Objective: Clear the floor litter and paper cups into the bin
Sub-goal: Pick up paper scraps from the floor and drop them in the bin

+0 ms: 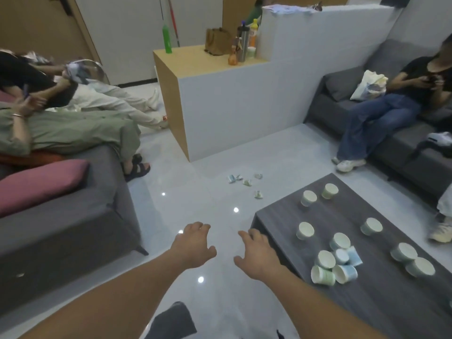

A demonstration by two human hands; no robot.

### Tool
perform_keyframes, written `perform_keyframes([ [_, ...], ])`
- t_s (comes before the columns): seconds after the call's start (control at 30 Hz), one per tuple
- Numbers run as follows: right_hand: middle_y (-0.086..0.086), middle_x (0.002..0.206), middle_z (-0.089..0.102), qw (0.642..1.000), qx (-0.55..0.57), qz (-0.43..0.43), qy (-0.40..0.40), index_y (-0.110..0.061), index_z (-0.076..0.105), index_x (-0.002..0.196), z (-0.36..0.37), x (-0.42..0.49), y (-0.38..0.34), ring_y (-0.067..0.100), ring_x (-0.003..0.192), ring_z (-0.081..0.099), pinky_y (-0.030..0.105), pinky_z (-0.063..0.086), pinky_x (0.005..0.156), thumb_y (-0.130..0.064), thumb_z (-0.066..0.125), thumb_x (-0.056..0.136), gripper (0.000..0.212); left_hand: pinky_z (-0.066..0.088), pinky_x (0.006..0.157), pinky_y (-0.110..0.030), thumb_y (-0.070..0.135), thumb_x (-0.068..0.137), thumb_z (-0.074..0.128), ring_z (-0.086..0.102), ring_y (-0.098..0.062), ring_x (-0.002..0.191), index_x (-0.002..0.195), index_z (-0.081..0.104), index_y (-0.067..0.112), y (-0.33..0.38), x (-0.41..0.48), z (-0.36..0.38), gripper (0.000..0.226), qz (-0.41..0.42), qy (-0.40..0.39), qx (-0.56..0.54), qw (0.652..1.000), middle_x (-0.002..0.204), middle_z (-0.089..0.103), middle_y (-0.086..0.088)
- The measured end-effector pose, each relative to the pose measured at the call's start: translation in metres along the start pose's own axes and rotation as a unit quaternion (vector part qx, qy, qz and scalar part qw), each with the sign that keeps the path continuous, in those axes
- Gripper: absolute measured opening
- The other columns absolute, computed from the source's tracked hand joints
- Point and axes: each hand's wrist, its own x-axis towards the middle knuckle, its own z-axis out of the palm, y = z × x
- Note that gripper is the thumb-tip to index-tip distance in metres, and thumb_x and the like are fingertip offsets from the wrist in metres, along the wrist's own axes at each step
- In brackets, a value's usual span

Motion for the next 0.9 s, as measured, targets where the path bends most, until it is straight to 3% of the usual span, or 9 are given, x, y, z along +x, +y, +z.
perform_keyframes([
  [0.3, 0.004, 0.158, 0.011, 0.998, 0.013, 0.048, -0.026, -0.024, 0.017, 0.153, -0.063, 0.182, 0.015, 0.027, 0.142, 0.016, 0.039, 0.033, 0.112, -0.042, 0.053, 0.091, 0.074, 0.033, 0.108, -0.041, 0.048, 0.088, 0.048, 0.025, -0.024, 0.138, 0.148, 0.024, 0.018, -0.020, 0.201, -0.054, 0.071, 0.035, -0.034, -0.005, 0.999, 0.152, 0.027, -0.003],
  [0.6, 0.000, 0.159, 0.012, 0.995, 0.037, 0.095, -0.023, -0.027, 0.017, 0.153, -0.137, 0.340, 0.001, 0.025, 0.142, 0.019, 0.043, 0.034, 0.109, -0.045, 0.052, 0.092, 0.073, 0.034, 0.107, -0.042, 0.048, 0.088, 0.049, 0.028, -0.028, 0.136, 0.148, 0.024, 0.017, -0.038, 0.382, -0.150, 0.072, 0.068, -0.066, 0.020, 0.995, 0.152, 0.027, -0.007],
  [0.9, 0.003, 0.158, 0.015, 0.989, 0.079, 0.105, -0.063, -0.025, 0.020, 0.152, -0.173, 0.502, 0.059, 0.028, 0.140, 0.022, 0.043, 0.037, 0.108, -0.039, 0.056, 0.090, 0.072, 0.035, 0.106, -0.040, 0.046, 0.088, 0.050, 0.029, -0.025, 0.135, 0.148, 0.024, 0.019, -0.023, 0.550, -0.185, 0.071, 0.047, -0.105, 0.037, 0.993, 0.151, 0.028, -0.004],
])
